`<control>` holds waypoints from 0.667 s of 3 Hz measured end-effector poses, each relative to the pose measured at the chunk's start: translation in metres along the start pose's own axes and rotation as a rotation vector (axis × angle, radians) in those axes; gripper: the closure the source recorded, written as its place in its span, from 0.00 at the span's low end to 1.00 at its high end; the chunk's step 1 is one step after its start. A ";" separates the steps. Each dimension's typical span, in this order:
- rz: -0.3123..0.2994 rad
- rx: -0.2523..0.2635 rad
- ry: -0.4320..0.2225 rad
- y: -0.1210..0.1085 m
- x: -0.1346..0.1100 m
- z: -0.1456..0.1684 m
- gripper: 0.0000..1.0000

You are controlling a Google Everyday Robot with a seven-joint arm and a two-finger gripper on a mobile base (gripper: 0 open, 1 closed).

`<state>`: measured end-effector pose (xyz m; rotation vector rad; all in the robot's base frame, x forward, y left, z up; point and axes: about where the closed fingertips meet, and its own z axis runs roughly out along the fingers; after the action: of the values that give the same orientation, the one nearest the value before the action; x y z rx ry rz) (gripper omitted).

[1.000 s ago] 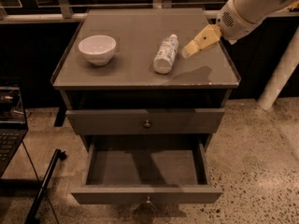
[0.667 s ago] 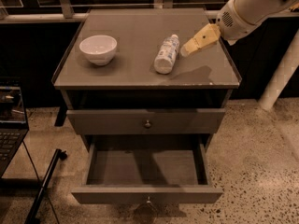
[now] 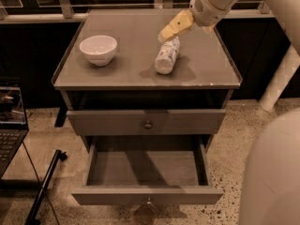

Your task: Place blue plastic bottle into middle drawer

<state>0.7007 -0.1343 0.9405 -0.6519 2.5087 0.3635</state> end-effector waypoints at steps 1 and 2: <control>-0.008 -0.018 0.004 0.011 -0.027 0.015 0.00; 0.016 -0.032 0.017 0.009 -0.039 0.033 0.00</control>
Offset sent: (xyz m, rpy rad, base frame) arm 0.0660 0.0394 -0.0018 0.0392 0.0575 -0.0124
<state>0.7387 -0.0995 0.9358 -0.6501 2.5301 0.4062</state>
